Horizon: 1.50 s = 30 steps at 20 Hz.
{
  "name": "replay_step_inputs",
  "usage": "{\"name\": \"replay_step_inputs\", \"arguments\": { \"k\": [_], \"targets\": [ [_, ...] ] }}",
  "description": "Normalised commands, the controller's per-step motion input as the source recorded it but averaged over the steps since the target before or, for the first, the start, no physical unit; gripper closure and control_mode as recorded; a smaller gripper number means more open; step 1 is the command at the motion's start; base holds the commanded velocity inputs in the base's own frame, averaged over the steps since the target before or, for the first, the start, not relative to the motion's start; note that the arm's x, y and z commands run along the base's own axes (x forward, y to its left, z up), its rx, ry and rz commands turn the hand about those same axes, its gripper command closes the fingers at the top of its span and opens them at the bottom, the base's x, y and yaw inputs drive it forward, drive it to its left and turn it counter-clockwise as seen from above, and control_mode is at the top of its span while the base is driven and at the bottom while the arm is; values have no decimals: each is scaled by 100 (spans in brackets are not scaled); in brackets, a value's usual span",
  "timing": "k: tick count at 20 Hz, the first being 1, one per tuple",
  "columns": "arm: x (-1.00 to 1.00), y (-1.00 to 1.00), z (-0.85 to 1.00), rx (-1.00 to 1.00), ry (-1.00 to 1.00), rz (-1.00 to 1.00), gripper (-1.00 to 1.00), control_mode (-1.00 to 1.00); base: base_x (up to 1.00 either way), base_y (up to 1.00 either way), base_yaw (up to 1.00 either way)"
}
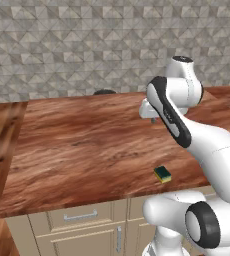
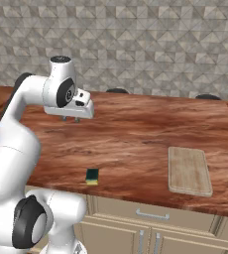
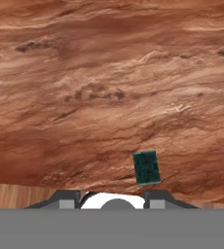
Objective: Pick up the sponge from the counter and clean the cutting board by briefly scrubbing or pressing down on the cutting board. Once finished, release the sponge.
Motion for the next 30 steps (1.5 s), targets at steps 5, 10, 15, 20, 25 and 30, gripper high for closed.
{"name": "replay_step_inputs", "arguments": {
  "k": [5,10,15,20,25,30],
  "targets": [
    [-6,-8,-46,-1,1,0,-100,-100,0,0,0],
    [-3,-37,-100,-7,11,0,-100,-100,0,0,0],
    [14,-20,-100,-7,15,0,-100,-100,0,0,0],
    [37,-10,-88,0,23,0,-100,-100,0,0,0],
    [0,-19,-63,0,7,2,-100,-100,0,0,0],
    [-1,-16,-51,0,2,2,-100,-100,0,0,0]
  ]
}}
